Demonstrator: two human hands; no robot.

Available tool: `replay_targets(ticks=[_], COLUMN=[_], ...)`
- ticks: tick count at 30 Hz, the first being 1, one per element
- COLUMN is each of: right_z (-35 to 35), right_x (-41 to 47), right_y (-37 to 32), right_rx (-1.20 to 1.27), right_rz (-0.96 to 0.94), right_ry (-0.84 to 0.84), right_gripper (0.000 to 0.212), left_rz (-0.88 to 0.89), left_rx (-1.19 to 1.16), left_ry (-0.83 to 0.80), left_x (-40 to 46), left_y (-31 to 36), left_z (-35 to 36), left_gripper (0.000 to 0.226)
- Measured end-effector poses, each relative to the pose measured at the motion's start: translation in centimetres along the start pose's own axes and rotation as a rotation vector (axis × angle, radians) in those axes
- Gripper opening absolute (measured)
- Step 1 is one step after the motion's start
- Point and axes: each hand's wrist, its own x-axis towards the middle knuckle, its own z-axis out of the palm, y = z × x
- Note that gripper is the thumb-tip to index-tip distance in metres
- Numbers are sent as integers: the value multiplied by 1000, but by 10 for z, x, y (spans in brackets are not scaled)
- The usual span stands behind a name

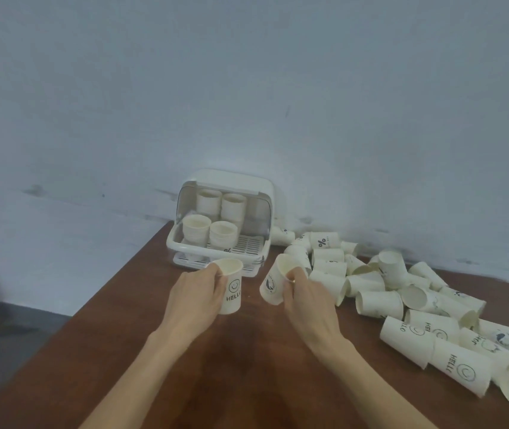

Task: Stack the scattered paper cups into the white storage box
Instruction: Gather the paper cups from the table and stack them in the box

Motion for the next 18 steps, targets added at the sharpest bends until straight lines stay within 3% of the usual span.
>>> replay_targets(ticks=[13,18], right_z=[19,37], right_x=[102,140], right_y=[-57,-66], right_rx=[-119,-111], right_rz=[-164,-112], right_ry=[45,64], right_gripper=[17,20], left_rz=[-41,-60], left_rx=[-34,-38], left_ry=[33,43], left_x=[7,12], left_y=[-43,-54], left_z=[-6,-8], left_gripper=[19,20])
